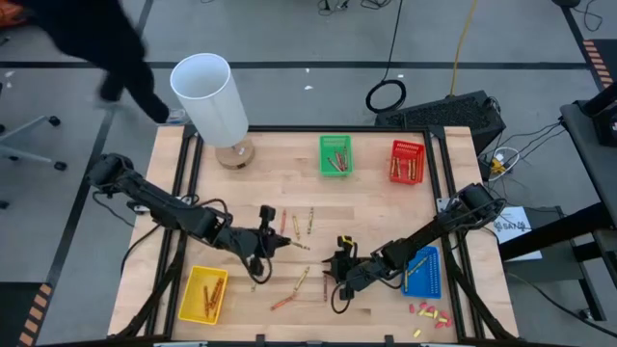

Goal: Sort crayons
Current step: Put the green crayon into the red bin

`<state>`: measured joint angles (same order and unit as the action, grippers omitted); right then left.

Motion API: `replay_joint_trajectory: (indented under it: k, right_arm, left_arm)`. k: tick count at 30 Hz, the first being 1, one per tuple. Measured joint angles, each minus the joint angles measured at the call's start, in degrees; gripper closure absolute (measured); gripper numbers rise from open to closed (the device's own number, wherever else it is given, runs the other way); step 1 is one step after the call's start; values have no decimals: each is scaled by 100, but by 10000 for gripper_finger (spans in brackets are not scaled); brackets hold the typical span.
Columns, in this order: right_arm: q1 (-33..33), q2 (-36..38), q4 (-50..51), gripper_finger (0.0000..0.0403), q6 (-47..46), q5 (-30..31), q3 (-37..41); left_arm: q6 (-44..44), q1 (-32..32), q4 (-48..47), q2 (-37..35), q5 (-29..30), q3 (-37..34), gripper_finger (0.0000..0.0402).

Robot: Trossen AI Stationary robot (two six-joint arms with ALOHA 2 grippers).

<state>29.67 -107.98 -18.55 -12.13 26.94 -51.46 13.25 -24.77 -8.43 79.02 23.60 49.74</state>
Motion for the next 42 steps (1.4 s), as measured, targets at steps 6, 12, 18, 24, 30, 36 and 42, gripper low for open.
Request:
replay_joint_trajectory:
  k: [6, 12, 18, 24, 30, 36, 42]
  right_arm:
    - [-4, 0, 0, 289, 2, 0, 0]
    - [-4, 0, 0, 289, 2, 2, 0]
    - [-4, 0, 1, 289, 4, 2, 1]
    - [-4, 0, 0, 289, 4, 1, 1]
    - [-4, 0, 0, 289, 4, 2, 1]
    - [-4, 0, 2, 289, 4, 2, 0]
    - [-4, 0, 0, 289, 4, 2, 0]
  left_arm:
    - [1758, 0, 8, -8, 75, 0, 398]
    - [2772, 0, 42, -8, 80, 0, 398]
    - [3515, 0, 43, -8, 84, 0, 398]
    - [3706, 0, 44, -8, 84, 2, 398]
    - [3513, 0, 44, -8, 82, 2, 398]
    - [2375, 0, 44, -8, 82, 2, 393]
    - [659, 0, 42, -8, 75, 2, 391]
